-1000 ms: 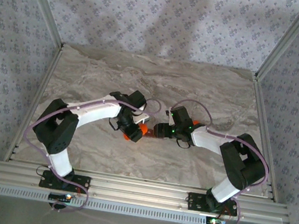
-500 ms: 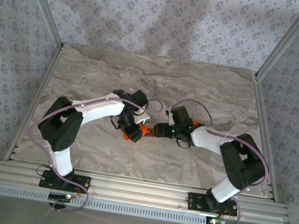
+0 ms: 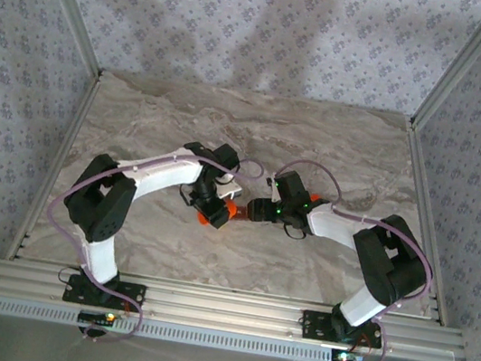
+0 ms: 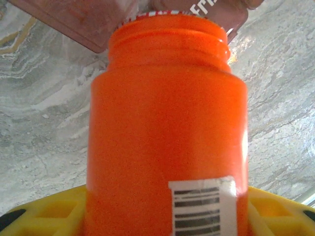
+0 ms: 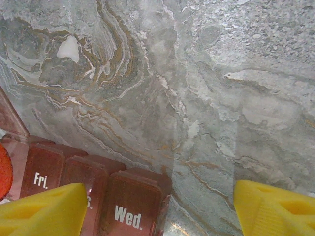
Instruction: Sort the pills into containers
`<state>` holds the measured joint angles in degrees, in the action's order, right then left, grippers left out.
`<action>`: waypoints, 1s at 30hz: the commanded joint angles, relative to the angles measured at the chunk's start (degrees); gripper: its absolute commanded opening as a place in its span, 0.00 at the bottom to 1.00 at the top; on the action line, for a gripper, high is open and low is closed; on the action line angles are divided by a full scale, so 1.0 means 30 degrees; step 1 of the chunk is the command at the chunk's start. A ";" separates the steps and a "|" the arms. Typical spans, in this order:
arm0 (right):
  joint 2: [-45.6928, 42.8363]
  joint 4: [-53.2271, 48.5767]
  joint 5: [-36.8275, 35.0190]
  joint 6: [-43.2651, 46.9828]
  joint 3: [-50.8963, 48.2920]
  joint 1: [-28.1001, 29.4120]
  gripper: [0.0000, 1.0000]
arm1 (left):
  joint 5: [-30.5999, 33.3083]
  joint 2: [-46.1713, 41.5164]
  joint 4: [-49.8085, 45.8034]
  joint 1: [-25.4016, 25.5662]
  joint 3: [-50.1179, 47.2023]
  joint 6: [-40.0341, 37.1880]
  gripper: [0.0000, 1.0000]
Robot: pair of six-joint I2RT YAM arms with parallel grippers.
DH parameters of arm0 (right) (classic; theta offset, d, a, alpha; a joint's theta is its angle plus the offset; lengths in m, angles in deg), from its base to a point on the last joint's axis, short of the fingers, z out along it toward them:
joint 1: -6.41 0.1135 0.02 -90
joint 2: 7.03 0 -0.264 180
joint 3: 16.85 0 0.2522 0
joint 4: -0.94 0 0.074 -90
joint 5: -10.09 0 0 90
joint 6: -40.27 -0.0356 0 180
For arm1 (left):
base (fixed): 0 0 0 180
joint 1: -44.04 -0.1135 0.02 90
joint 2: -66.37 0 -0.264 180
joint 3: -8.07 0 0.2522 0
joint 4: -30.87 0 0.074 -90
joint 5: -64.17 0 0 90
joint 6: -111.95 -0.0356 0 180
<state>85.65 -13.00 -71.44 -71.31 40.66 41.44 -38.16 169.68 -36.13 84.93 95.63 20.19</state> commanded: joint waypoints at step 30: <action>-0.0753 0.0185 0.1913 -0.1172 -0.0895 0.0859 0.60 | 0.0041 0.0545 -0.1237 -0.0927 0.1035 -0.1171 0.00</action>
<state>85.26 -11.21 -66.96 -73.72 39.13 43.14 -37.84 171.08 -38.25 82.76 97.35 17.85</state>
